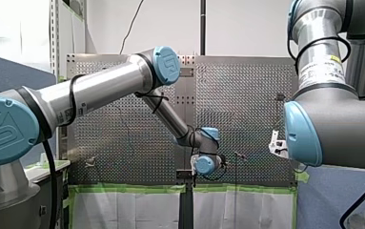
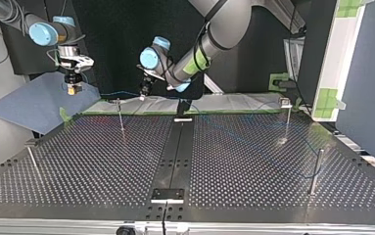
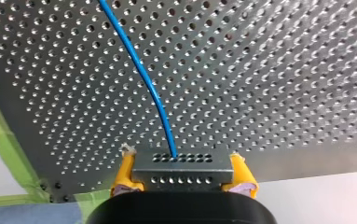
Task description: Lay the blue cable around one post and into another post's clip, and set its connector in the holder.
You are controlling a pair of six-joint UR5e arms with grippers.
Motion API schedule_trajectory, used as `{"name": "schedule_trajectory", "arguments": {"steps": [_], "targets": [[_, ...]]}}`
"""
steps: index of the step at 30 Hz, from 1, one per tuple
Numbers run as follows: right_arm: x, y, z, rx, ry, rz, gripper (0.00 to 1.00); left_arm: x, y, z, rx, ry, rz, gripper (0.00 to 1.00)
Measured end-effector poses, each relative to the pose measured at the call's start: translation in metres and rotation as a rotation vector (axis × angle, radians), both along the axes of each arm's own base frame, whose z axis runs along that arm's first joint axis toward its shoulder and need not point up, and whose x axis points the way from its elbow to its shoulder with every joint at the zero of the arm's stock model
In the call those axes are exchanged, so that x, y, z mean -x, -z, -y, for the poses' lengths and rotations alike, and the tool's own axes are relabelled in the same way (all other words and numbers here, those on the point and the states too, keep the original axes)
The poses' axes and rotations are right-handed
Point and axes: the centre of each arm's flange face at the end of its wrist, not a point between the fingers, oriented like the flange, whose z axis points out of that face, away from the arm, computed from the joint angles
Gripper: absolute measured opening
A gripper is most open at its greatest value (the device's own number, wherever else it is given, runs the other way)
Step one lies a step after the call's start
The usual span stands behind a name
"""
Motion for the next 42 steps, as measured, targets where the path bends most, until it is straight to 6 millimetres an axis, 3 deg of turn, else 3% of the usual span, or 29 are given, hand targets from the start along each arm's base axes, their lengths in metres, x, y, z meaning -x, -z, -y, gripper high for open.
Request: {"name": "schedule_trajectory", "arguments": {"steps": [9, 24, 42], "targets": [[-0.002, 0.023, 0.004, -0.047, -0.032, -0.006, 0.00, -0.001, 0.000, -0.001, -0.001, 0.002, -0.003, 0.02], [0.001, 0.016, 0.026, -0.079, -0.060, 0.031, 0.00, -0.006, 0.000, -0.005, 0.000, -0.006, -0.005, 0.02], [0.006, 0.016, 0.030, -0.085, -0.049, 0.041, 0.00, -0.013, 0.000, -0.009, 0.009, 0.004, -0.011, 0.02]]}}
